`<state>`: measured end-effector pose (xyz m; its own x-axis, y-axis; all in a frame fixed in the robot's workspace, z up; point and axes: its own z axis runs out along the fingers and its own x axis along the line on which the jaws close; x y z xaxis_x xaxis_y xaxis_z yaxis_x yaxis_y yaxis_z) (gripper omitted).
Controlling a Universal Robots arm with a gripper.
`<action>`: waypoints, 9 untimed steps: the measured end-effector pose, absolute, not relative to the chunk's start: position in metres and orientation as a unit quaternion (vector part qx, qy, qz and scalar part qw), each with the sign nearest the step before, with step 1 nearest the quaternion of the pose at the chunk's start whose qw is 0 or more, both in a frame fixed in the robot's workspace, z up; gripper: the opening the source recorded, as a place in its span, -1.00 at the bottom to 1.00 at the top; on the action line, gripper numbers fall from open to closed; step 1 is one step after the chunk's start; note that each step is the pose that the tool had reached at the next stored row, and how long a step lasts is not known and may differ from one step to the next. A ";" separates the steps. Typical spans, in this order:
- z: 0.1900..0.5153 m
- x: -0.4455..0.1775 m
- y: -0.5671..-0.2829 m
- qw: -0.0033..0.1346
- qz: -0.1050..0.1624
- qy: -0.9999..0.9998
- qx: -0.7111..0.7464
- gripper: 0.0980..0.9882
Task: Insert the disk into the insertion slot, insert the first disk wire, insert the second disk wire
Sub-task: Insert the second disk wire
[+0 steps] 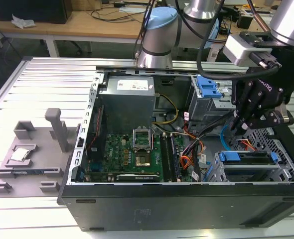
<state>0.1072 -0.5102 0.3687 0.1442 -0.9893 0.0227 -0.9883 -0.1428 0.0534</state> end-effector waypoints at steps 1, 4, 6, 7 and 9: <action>0.369 0.107 -0.510 0.028 -0.008 -0.654 0.756 -0.85; 0.369 0.107 -0.510 0.029 -0.007 -0.654 0.756 -0.85; 0.369 0.107 -0.510 0.030 -0.007 -0.654 0.756 -0.85; 0.369 0.108 -0.510 0.030 -0.007 -0.654 0.756 -0.85; 0.369 0.113 -0.510 0.030 -0.007 -0.654 0.756 -0.85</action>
<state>0.1133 -0.5102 0.3685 0.1442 -0.9891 0.0288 -0.9883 -0.1424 0.0545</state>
